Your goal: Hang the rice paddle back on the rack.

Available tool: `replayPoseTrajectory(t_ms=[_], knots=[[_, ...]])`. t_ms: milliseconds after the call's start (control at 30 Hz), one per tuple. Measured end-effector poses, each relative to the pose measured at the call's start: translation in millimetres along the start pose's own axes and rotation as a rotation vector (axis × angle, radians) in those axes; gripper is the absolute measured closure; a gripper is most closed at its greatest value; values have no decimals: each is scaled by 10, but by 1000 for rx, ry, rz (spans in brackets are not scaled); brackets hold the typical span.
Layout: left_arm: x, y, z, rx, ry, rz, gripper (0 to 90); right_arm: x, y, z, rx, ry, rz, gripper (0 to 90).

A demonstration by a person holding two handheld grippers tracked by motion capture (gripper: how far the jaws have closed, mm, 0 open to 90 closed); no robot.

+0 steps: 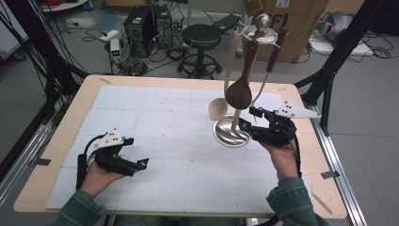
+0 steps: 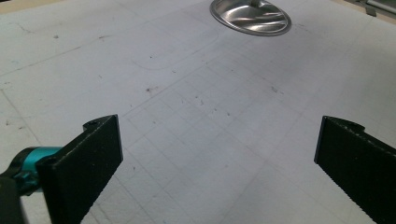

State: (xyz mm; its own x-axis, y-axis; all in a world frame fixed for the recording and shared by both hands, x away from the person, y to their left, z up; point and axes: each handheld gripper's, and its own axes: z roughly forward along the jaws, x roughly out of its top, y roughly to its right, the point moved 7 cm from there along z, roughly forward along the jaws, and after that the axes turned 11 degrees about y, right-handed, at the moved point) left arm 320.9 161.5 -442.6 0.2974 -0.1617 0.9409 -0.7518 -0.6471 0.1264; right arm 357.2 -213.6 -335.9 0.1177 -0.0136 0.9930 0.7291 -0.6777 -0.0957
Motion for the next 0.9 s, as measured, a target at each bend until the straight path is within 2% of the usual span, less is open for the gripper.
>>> replayPoseTrajectory(t_ms=[300,600,900], knots=[[-1,-1,-1,-2,2,-1,16,-176,-23,2,-5,-36,3,301],[-2,-9,-9,1,-1,2,16,-337,-68,16,10,-59,2,269],[-4,-11,-9,3,-1,1,16,-492,-108,18,11,-78,1,175]])
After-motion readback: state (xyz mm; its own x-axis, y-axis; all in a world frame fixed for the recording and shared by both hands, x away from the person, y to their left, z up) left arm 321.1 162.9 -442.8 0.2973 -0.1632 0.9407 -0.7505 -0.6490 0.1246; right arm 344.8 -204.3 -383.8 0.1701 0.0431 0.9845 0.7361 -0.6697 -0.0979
